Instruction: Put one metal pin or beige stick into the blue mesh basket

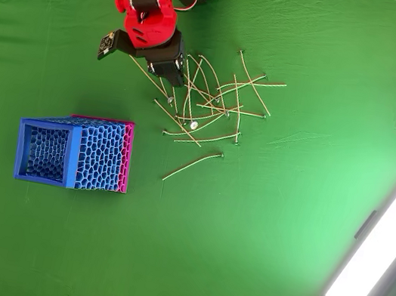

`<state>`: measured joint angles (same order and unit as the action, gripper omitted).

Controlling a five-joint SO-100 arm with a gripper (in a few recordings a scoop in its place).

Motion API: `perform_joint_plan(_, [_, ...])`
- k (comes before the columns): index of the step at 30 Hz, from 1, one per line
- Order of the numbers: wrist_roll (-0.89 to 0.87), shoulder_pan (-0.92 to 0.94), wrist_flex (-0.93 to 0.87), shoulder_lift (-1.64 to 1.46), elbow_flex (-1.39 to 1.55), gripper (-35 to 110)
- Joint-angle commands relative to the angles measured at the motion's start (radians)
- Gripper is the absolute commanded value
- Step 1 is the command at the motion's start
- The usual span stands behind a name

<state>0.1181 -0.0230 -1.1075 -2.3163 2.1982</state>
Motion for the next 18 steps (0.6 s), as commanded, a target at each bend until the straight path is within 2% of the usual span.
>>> perform_joint_plan(1, [0.032, 0.035, 0.018, 0.009, -0.041, 1])
perform_joint_plan(9, [0.293, 0.087, 0.051, 0.037, -0.002, 1])
perform_joint_plan(18, [0.684, 0.127, 0.103, 0.132, 0.006, 1])
